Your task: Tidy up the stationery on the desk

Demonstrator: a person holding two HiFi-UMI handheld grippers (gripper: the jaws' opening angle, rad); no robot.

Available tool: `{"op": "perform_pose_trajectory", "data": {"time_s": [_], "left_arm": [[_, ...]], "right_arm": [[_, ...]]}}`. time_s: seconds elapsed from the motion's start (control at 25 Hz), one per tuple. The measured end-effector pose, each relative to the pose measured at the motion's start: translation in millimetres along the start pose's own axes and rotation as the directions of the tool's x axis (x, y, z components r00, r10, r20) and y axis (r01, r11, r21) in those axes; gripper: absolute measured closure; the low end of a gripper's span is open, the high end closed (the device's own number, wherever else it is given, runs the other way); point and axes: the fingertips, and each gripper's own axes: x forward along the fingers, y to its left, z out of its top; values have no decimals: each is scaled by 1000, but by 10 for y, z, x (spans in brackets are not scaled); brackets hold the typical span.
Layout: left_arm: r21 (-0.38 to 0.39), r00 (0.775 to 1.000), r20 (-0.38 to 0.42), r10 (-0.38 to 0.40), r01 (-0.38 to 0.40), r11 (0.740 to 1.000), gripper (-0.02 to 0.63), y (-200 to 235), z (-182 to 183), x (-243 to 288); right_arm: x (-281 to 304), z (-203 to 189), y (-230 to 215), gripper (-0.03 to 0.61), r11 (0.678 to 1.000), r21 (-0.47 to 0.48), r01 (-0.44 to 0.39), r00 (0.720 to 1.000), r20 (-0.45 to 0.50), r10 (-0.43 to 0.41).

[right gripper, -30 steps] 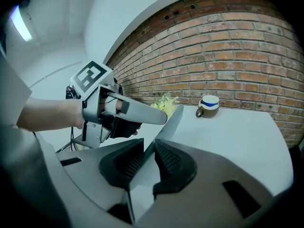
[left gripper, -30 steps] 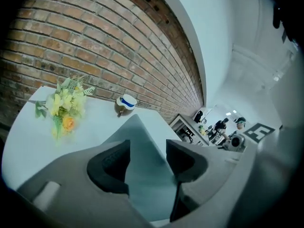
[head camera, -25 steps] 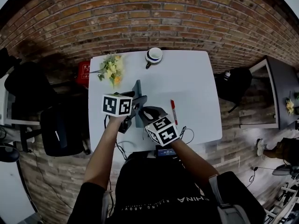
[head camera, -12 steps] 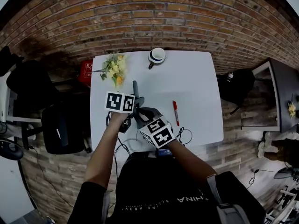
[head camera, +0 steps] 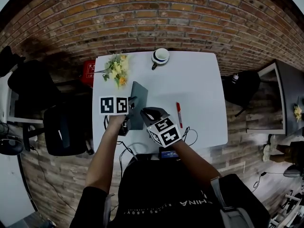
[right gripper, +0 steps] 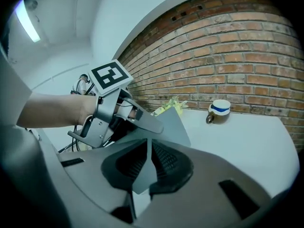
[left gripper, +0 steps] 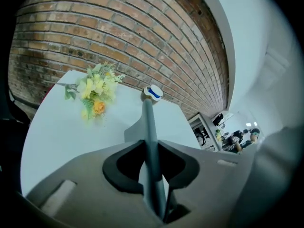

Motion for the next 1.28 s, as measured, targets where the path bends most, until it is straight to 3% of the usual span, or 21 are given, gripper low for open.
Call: {"op": "perform_pose_trajectory", "data": {"time_s": [0.2,0.56,0.84,1.12,1.28], "left_arm": [[-83,998,32,-61,63,995,544,-16,-9,-46],[-202,975,78,-210,222,954,546,-349,-99,135],[-342,935,154,-320,354,870,545,-598,-182,377],[-410,912,206,-356,411,814,545,-607,-316,560],[-453,892,271,-362,450,770,545,-494,-381,597]], "right_arm": [[-95,-37,-243,540,998,37,46,999,12,-46],[-435,-188,-819,545,980,129,153,987,22,-157],[-703,-310,-1147,548,963,169,210,976,17,-216],[-849,-408,-1307,549,954,183,237,970,5,-242],[-875,-444,-1367,551,951,187,247,968,-3,-251]]}}
